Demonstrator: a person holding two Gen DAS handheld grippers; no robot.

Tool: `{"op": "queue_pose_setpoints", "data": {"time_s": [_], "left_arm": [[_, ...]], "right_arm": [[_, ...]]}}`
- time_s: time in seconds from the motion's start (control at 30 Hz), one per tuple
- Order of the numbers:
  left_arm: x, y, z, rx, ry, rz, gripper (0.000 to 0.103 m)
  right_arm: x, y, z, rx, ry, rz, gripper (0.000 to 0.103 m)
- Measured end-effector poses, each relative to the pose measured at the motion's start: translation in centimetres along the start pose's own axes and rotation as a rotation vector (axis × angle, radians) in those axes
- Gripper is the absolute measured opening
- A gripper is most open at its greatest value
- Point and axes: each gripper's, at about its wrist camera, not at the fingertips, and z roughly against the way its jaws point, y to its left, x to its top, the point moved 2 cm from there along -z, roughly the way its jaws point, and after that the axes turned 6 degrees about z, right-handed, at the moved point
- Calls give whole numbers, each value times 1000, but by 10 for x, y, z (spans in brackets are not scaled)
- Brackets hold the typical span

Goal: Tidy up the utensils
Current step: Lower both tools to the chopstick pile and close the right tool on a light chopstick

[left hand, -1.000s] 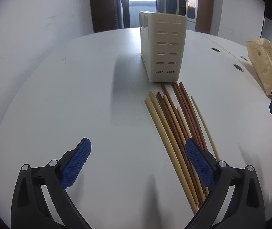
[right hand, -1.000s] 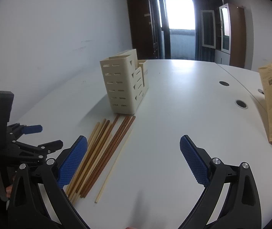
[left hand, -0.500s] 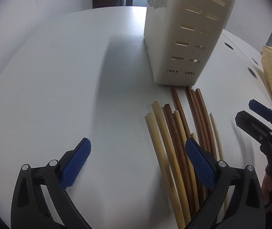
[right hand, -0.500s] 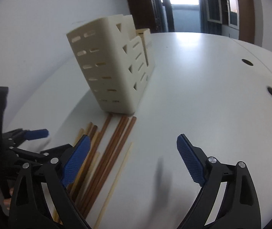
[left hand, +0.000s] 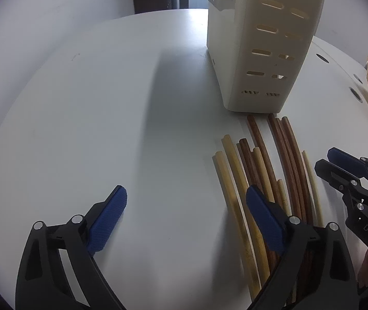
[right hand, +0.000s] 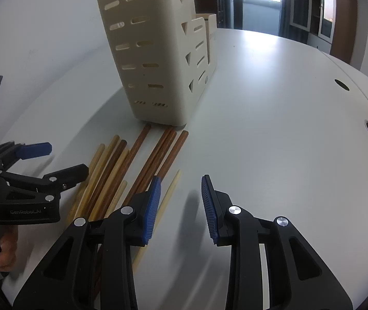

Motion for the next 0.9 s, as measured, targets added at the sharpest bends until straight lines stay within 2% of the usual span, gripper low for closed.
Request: {"op": "queue_pose_setpoints", "data": {"time_s": [0.2, 0.37, 0.57, 0.77, 0.83, 0.9], "left_arm": [[-3, 4, -10, 4, 35, 10, 84], [-6, 1, -10, 0, 21, -4, 80], [-9, -11, -4, -13, 20, -25, 68], [-11, -28, 2, -28, 7, -57, 37], [-13, -33, 4, -32, 5, -69, 19], [-15, -36, 6, -39, 6, -72, 11]], "right_arm": [[-2, 9, -9, -20, 30, 44, 31], [0, 6, -7, -37, 34, 54, 18], [0, 6, -9, -31, 31, 62, 8], [3, 3, -11, -1, 24, 45, 5], [3, 2, -10, 13, 14, 38, 5], [3, 4, -9, 26, 1, 31, 5]]}}
